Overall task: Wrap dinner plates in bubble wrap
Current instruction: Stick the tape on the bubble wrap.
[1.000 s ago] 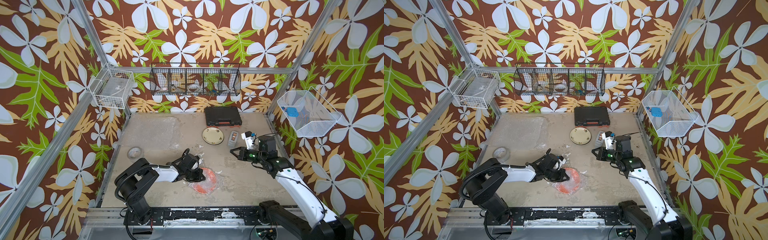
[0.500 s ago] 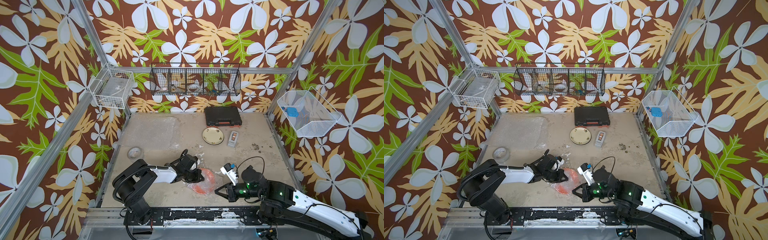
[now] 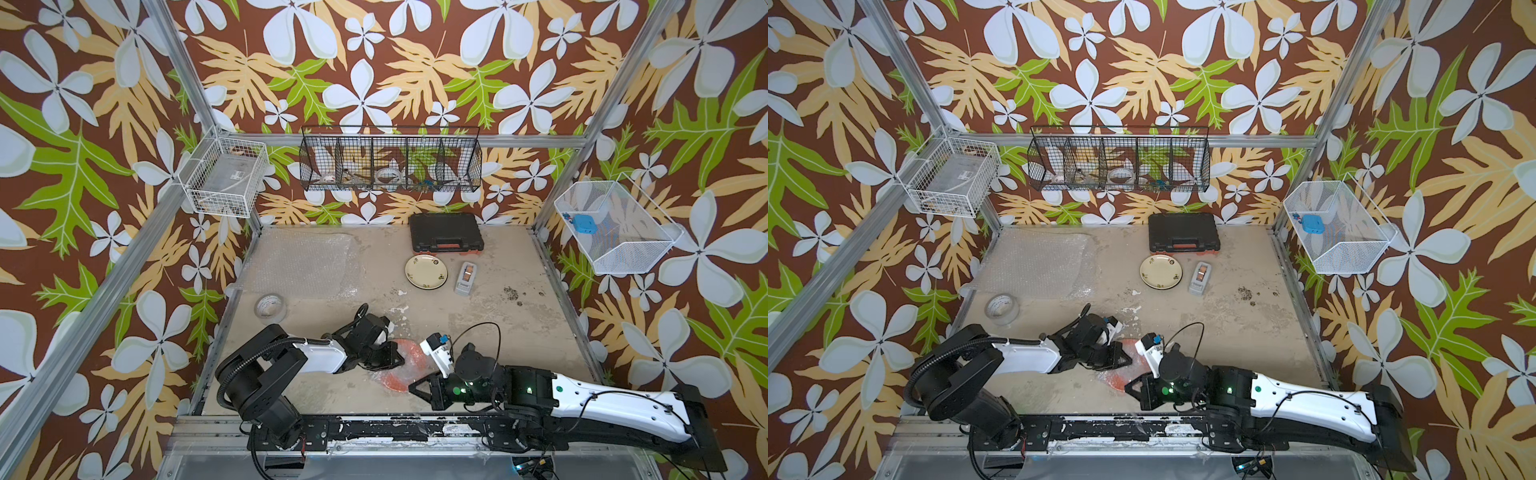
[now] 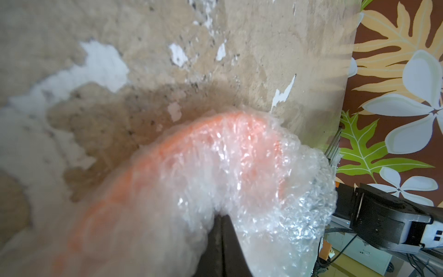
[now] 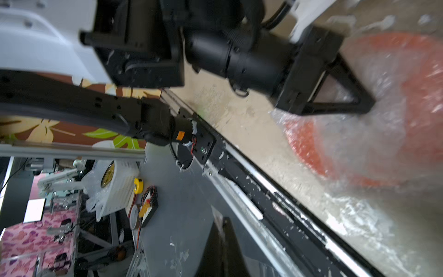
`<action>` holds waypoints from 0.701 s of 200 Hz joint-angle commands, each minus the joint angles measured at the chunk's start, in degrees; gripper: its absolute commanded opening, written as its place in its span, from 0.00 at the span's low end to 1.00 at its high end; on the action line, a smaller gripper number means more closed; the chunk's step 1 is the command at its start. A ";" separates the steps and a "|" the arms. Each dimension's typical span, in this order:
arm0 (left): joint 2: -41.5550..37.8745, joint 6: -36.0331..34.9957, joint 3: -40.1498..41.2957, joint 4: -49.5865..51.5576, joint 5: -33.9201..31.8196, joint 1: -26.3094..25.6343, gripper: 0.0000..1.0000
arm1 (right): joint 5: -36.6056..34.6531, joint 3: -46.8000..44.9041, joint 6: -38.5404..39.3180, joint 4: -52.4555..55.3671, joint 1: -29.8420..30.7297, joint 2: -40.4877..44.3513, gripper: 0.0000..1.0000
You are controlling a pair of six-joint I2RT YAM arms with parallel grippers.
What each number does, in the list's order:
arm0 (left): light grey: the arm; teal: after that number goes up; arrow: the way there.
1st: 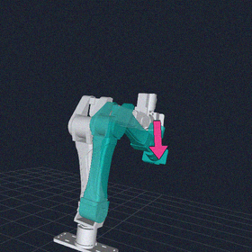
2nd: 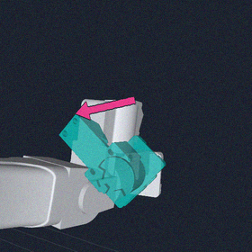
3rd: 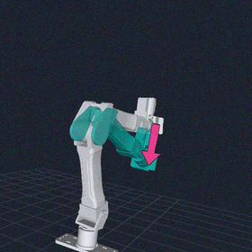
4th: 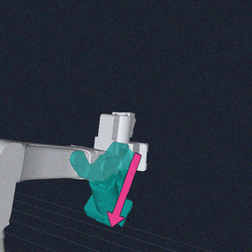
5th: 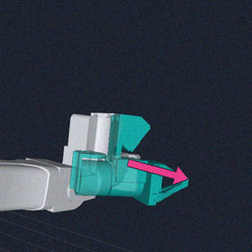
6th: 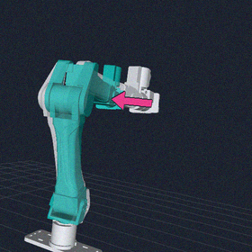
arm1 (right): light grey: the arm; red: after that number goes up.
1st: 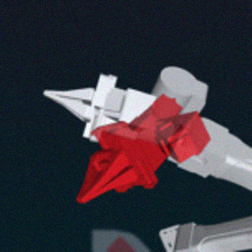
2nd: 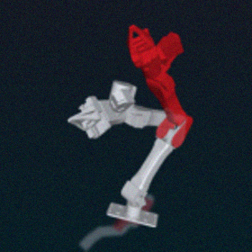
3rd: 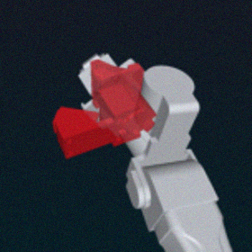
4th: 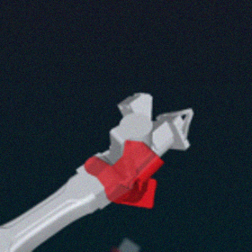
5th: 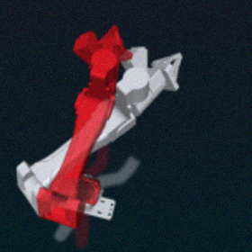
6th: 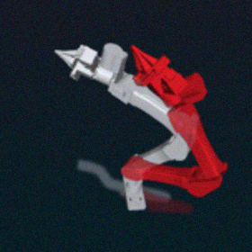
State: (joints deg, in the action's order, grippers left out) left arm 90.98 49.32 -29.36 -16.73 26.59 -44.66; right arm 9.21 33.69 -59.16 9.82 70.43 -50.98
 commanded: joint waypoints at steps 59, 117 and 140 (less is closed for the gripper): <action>0.82 7.76 6.05 -0.82 0.92 0.09 0.05 | 13.11 0.08 8.27 -9.56 -8.39 -7.47 0.00; 1.12 11.55 8.06 -5.57 1.02 0.19 0.05 | 18.32 -0.39 11.96 -12.97 -15.76 -12.12 0.00; 1.30 12.96 8.52 -7.27 1.06 0.33 0.04 | 20.81 0.36 14.28 -14.21 -19.32 -15.17 0.00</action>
State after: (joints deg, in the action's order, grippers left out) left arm 91.55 59.59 -21.82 -31.66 28.73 -44.51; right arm 26.39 33.26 -48.49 -1.58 53.71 -63.94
